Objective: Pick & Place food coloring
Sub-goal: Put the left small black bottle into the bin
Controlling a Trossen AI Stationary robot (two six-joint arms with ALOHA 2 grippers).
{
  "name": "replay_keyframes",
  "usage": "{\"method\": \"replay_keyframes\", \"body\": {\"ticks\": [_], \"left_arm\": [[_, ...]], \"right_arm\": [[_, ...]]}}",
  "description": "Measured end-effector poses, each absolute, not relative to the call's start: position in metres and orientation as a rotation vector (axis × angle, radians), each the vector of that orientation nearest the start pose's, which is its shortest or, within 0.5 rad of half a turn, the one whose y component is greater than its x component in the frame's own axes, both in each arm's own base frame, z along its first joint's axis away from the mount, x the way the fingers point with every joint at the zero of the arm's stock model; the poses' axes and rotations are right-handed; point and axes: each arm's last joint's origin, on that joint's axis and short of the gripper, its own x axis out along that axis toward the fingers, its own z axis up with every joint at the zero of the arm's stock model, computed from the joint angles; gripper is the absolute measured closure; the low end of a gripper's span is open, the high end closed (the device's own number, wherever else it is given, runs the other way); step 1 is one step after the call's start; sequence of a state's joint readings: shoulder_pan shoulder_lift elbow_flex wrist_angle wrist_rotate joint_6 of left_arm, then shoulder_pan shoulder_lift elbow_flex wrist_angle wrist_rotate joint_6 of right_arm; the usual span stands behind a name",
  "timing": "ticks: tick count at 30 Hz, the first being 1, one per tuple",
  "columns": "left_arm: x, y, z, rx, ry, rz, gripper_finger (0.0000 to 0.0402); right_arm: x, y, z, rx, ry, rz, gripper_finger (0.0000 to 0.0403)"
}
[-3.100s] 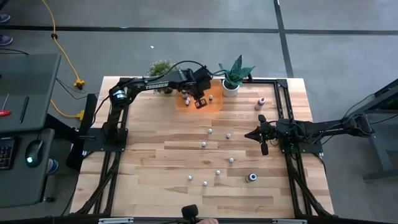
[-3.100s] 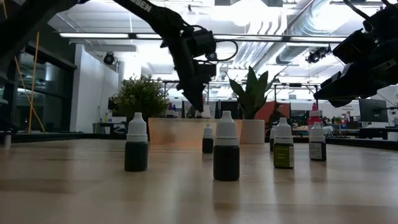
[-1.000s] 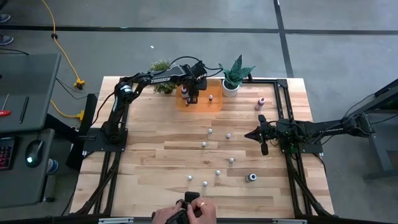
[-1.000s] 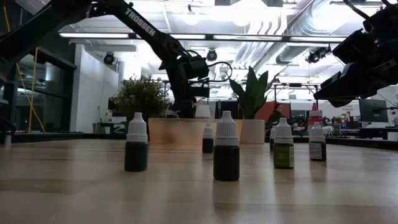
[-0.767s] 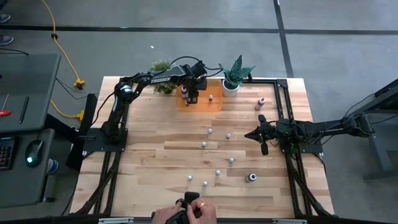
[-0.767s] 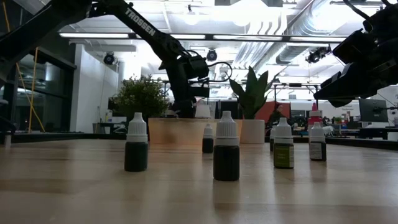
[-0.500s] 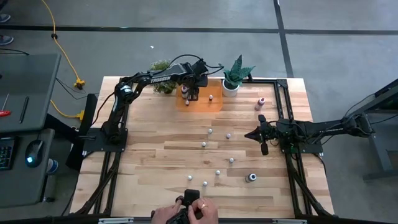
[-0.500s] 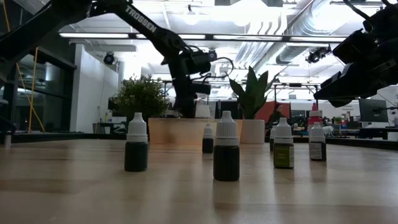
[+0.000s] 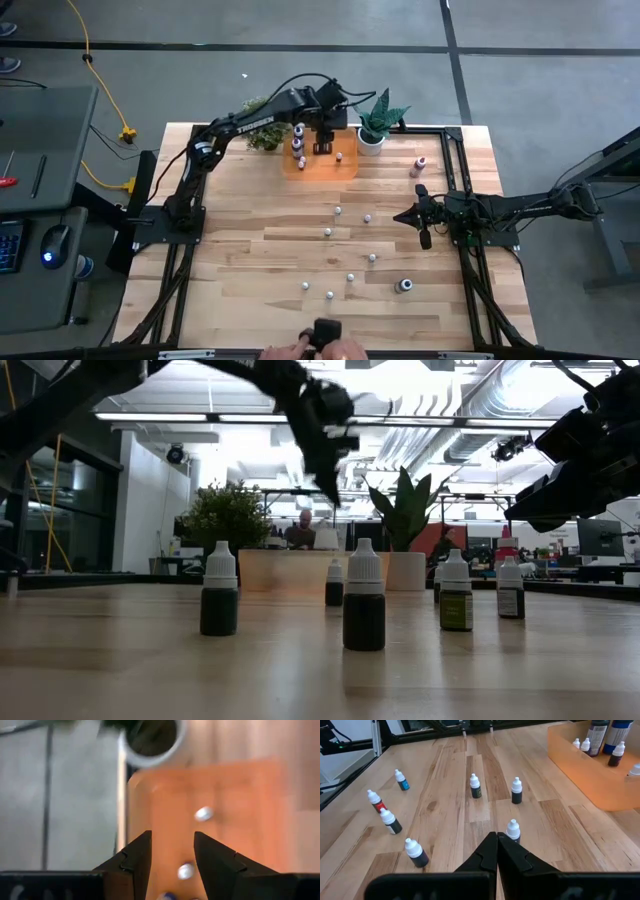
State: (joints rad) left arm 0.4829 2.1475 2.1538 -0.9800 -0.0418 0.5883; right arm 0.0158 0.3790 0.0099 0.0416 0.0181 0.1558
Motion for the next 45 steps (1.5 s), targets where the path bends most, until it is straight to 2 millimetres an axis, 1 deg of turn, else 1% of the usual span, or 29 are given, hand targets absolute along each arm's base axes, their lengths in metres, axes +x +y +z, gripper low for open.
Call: {"method": "replay_keyframes", "body": {"ticks": [4,6,8,12,14,18,21,23,26,31,35,39,45], "left_arm": [[0.410,0.193,0.339,0.255,0.989,0.065,0.0261],[0.410,0.181,0.352,0.240,0.963,0.003,0.0260],[0.409,0.168,0.359,0.230,0.947,-0.047,0.0255],[0.405,0.145,0.367,0.220,0.963,-0.121,0.0234],[0.402,0.135,0.365,0.178,1.005,-0.168,0.0220],[0.403,0.113,0.360,0.110,1.038,-0.271,0.0193],[0.408,0.097,0.350,0.108,1.069,-0.323,0.0184],[0.411,0.088,0.341,0.126,1.104,-0.321,0.0182],[0.416,0.078,0.326,0.135,1.155,-0.304,0.0182],[0.426,0.064,0.298,0.119,1.176,-0.303,0.0182],[0.432,0.057,0.278,0.113,1.191,-0.228,0.0182],[0.435,0.057,0.259,0.087,1.208,-0.100,0.0182],[0.438,0.057,0.232,0.065,1.183,-0.087,0.0182]], "right_arm": [[0.116,0.001,0.138,0.149,0.326,-0.028,0.0402],[0.116,0.001,0.138,0.149,0.327,-0.028,0.0402],[0.116,0.001,0.138,0.149,0.327,-0.028,0.0402],[0.116,0.001,0.138,0.149,0.327,-0.028,0.0402],[0.116,0.001,0.138,0.149,0.326,-0.028,0.0402],[0.116,0.001,0.138,0.149,0.327,-0.028,0.0402],[0.116,0.001,0.138,0.149,0.326,-0.028,0.0402],[0.116,0.001,0.138,0.149,0.327,-0.028,0.0402],[0.116,0.001,0.138,0.149,0.327,-0.028,0.0402],[0.116,0.001,0.138,0.149,0.327,-0.028,0.0402],[0.116,0.001,0.138,0.149,0.327,-0.028,0.0402],[0.116,0.001,0.138,0.149,0.326,-0.028,0.0402],[0.116,0.001,0.138,0.149,0.327,-0.028,0.0402]]}}
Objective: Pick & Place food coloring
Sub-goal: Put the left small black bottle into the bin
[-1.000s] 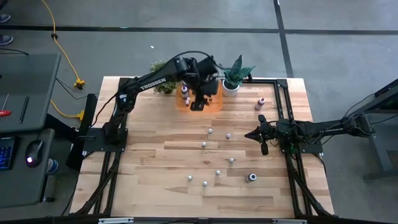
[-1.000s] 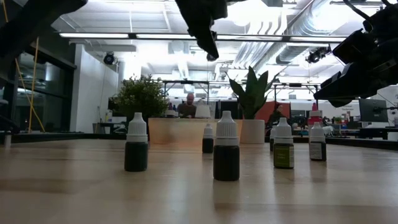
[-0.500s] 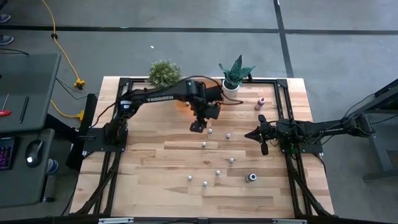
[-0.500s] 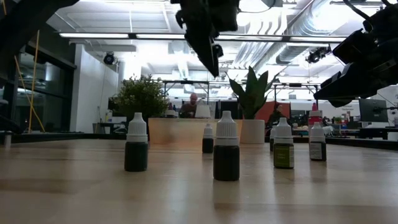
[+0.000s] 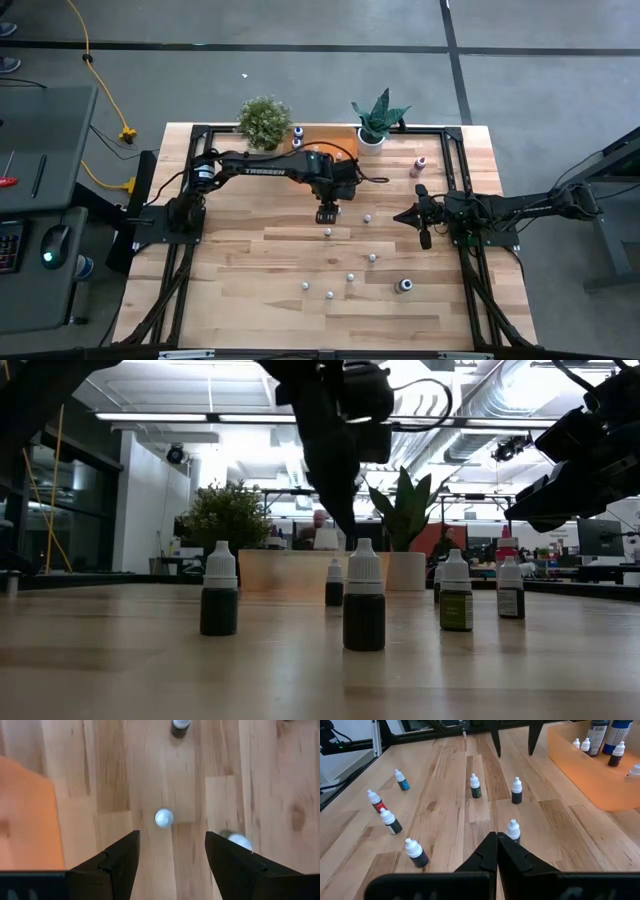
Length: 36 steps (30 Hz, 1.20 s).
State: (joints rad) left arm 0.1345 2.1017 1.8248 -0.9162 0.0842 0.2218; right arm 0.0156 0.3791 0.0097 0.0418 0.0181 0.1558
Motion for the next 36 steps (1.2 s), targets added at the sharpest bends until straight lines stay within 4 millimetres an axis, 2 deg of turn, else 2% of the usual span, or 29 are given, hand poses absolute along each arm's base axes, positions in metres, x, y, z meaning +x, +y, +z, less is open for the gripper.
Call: {"method": "replay_keyframes", "body": {"ticks": [19,36], "left_arm": [[0.437,0.057,0.195,0.084,1.142,-0.093,0.0182],[0.441,0.058,0.187,0.090,1.099,-0.085,0.0182]], "right_arm": [[0.116,0.001,0.138,0.149,0.327,-0.028,0.0402],[0.116,0.001,0.138,0.149,0.327,-0.028,0.0402]]}}
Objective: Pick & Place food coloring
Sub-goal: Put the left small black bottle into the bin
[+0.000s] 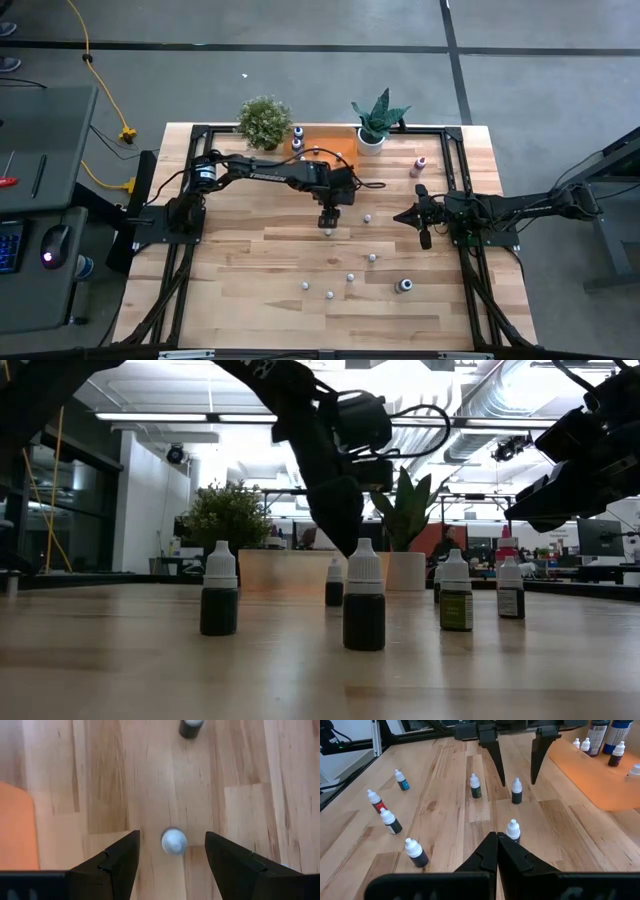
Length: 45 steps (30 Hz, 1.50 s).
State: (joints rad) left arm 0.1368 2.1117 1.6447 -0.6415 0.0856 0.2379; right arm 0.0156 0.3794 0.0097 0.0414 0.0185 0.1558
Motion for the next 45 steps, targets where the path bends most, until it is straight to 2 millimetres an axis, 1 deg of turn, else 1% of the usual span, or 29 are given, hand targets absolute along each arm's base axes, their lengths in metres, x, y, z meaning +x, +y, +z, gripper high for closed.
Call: {"method": "replay_keyframes", "body": {"ticks": [6,16,28,32,40,45], "left_arm": [[0.4415,0.0584,0.1824,0.088,1.112,-0.079,0.0182],[0.4406,0.0588,0.1823,0.091,1.124,-0.068,0.0186],[0.4406,0.0586,0.1823,0.086,1.122,-0.075,0.0269],[0.4406,0.0586,0.1823,0.085,1.122,-0.075,0.0286],[0.4406,0.0585,0.1823,0.083,1.122,-0.075,0.0304],[0.4406,0.0585,0.1825,0.060,1.122,-0.064,0.0335]], "right_arm": [[0.1164,0.0013,0.1375,0.149,0.327,-0.028,0.0402],[0.1164,0.0013,0.1376,0.149,0.327,-0.028,0.0402],[0.1164,0.0013,0.1376,0.149,0.327,-0.028,0.0402],[0.1164,0.0013,0.1376,0.149,0.327,-0.028,0.0402],[0.1164,0.0013,0.1377,0.149,0.327,-0.028,0.0402],[0.1164,0.0013,0.1376,0.149,0.327,-0.028,0.0402]]}}
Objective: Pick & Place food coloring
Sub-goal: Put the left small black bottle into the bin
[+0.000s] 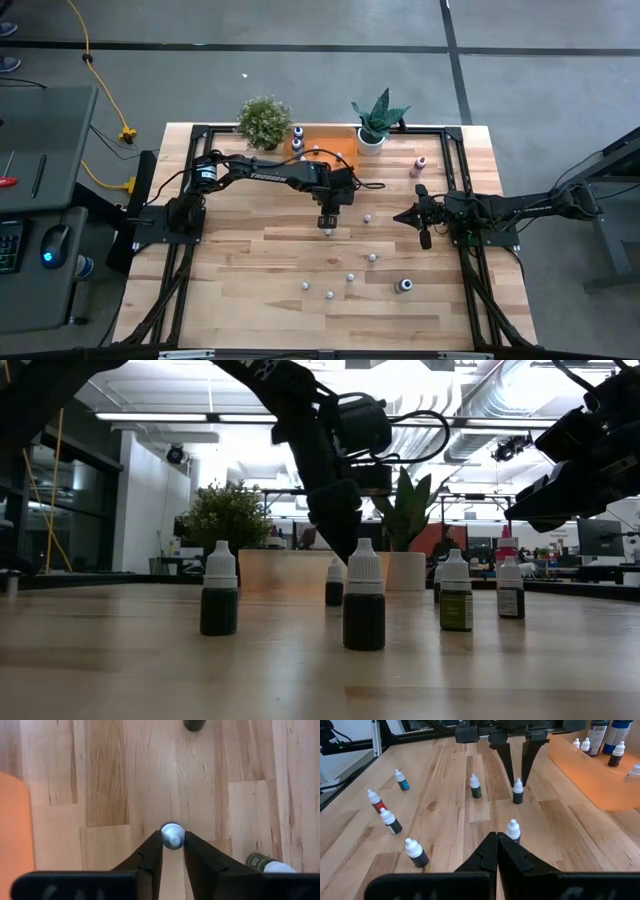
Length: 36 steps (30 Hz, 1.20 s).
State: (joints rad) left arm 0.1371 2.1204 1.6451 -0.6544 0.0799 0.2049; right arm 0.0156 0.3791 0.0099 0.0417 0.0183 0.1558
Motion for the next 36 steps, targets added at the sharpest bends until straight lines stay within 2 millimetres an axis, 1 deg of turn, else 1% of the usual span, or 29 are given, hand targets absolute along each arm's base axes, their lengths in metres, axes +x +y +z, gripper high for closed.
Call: {"method": "replay_keyframes", "body": {"ticks": [4,6,15,19,23,25,30,33,36], "left_arm": [[0.441,0.058,0.183,0.039,1.122,-0.051,0.0366],[0.441,0.058,0.183,0.022,1.121,-0.041,0.0374],[0.440,0.057,0.184,-0.131,1.123,-0.004,0.0370],[0.440,0.060,0.187,-0.258,1.132,0.094,0.0370],[0.439,0.067,0.195,-0.419,1.139,0.235,0.0369],[0.438,0.072,0.199,-0.460,1.134,0.299,0.0369],[0.438,0.084,0.214,-0.501,1.130,0.349,0.0369],[0.437,0.089,0.229,-0.496,1.130,0.359,0.0369],[0.437,0.095,0.249,-0.463,1.123,0.375,0.0369]], "right_arm": [[0.116,0.001,0.138,0.149,0.327,-0.028,0.0402],[0.116,0.001,0.138,0.149,0.327,-0.028,0.0402],[0.116,0.001,0.138,0.149,0.327,-0.028,0.0402],[0.116,0.001,0.138,0.149,0.327,-0.028,0.0402],[0.116,0.001,0.138,0.149,0.327,-0.028,0.0402],[0.116,0.001,0.138,0.149,0.327,-0.028,0.0402],[0.116,0.001,0.138,0.149,0.327,-0.028,0.0402],[0.116,0.001,0.138,0.149,0.327,-0.028,0.0402],[0.116,0.001,0.138,0.149,0.326,-0.028,0.0402]]}}
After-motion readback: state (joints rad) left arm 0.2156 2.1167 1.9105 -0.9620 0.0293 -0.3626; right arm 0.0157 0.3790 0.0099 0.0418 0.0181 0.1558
